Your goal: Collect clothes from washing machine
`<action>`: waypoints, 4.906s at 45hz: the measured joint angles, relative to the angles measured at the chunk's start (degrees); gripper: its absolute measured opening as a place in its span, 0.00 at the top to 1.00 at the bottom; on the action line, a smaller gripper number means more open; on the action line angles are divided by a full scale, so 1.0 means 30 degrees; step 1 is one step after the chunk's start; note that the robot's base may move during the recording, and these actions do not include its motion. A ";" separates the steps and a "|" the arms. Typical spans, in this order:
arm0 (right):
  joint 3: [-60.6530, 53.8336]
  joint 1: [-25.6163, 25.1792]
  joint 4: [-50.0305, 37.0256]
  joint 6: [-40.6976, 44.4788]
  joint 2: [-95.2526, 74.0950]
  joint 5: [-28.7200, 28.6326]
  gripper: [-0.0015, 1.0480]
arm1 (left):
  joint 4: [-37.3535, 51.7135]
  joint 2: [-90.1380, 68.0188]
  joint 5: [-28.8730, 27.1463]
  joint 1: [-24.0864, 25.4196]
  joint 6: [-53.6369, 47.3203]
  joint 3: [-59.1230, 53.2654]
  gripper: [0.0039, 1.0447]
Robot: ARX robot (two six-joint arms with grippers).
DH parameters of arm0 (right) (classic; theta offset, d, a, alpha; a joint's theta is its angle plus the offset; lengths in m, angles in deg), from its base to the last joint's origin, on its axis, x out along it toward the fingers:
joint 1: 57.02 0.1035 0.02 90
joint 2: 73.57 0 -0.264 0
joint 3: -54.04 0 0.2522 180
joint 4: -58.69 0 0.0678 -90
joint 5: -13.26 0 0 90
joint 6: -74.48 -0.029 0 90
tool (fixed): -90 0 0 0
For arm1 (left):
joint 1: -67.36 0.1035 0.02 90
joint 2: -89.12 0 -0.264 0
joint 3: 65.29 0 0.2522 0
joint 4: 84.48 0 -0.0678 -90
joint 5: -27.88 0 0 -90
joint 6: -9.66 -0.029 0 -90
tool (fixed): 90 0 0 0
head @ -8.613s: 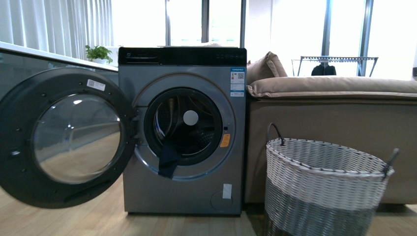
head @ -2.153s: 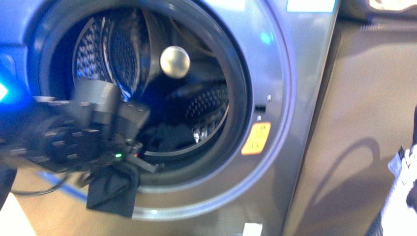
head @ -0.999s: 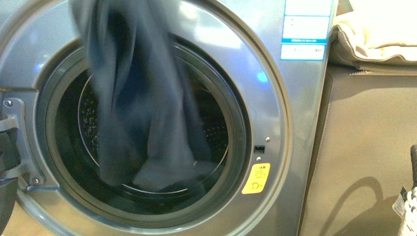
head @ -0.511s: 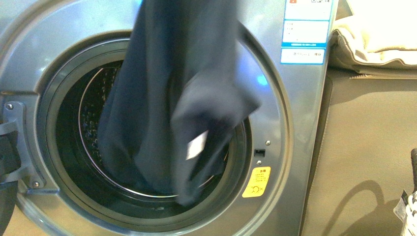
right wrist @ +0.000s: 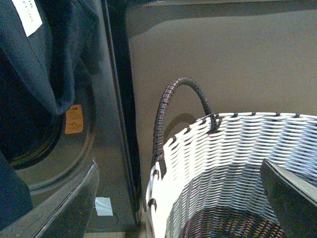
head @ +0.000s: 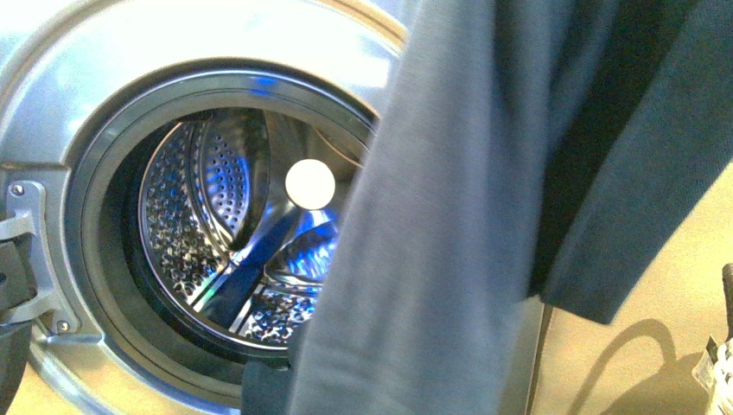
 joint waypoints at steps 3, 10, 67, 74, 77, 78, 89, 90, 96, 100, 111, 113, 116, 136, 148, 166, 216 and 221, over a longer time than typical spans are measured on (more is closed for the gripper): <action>0.0000 0.0000 0.0000 0.0000 0.0000 0.0000 0.07 | 0.0000 -0.0007 0.0000 0.0000 0.0000 0.0000 0.96; 0.0000 0.0000 0.0000 0.0000 0.0000 0.0000 0.07 | 0.0000 -0.0007 -0.0015 0.0000 0.0007 0.0000 0.96; 0.5129 0.3555 -2.2229 -0.5085 -2.3088 -0.8794 0.07 | 0.0000 -0.0036 0.0000 0.0000 0.0007 0.0036 0.96; 0.5996 0.4364 -2.2972 -0.5129 -2.4866 -0.8714 0.07 | 0.0000 -0.0036 -0.0007 0.0000 0.0007 0.0036 0.96; 0.6186 0.4750 -2.3234 -0.5202 -2.5237 -0.8714 0.07 | 0.0000 -0.0036 -0.0007 0.0000 0.0007 0.0036 0.96; 0.6222 0.4830 -2.3314 -0.5238 -2.5325 -0.8714 0.07 | 0.0000 -0.0036 0.0000 0.0000 0.0007 0.0036 0.96; 0.6812 0.6732 -2.4385 -0.5799 -2.6716 -0.8546 0.07 | 0.0000 -0.0036 0.0000 0.0000 0.0007 0.0036 0.96; 0.6827 0.6761 -2.4392 -0.5799 -2.6746 -0.8531 0.07 | 0.0000 -0.0036 0.0000 0.0000 0.0007 0.0036 0.96; 0.7453 0.7431 -2.4727 -0.5916 -2.7664 -0.7803 0.07 | 0.0000 -0.0036 -0.0007 0.0000 0.0007 0.0036 0.96; 0.7985 0.7715 -2.5012 -0.5901 -2.8327 -0.7278 0.07 | 0.0000 -0.0036 -0.0007 0.0000 0.0007 0.0036 0.96; 0.9566 0.8539 -2.5303 -0.5836 -3.0294 -0.5799 0.07 | 0.0000 -0.0036 -0.0007 0.0000 0.0007 0.0036 0.96; 0.9734 0.8648 -2.5303 -0.5821 -3.0483 -0.5690 0.07 | 0.0000 -0.0036 -0.0007 0.0000 0.0000 0.0036 0.96; 1.0069 0.8867 -2.5303 -0.5748 -3.0855 -0.5406 0.07 | 0.0000 -0.0036 -0.0007 0.0000 0.0007 0.0036 0.96; 1.1876 0.9632 -2.4327 -0.6091 -3.2450 -0.1472 0.10 | 0.0000 -0.0036 -0.0022 0.0000 0.0007 0.0036 0.96; 1.1941 0.9041 -2.4436 -0.6164 -3.2458 0.0080 0.43 | 0.0000 -0.0036 -0.0015 0.0000 0.0007 0.0036 0.96; 1.0346 0.6280 -2.3125 -0.7096 -2.7001 -0.0131 0.96 | 0.0000 -0.0036 0.0007 0.0000 0.0007 0.0248 0.96; 1.4651 -1.6619 -1.5336 -1.3245 -1.8098 -1.2313 0.96 | 0.0007 -0.0036 0.0007 0.0000 0.0080 0.0248 0.06; 1.5140 -2.0611 -1.7915 -1.4724 -1.9788 -1.2692 0.96 | 0.0007 -0.0036 0.0007 0.0000 0.0080 0.0248 0.06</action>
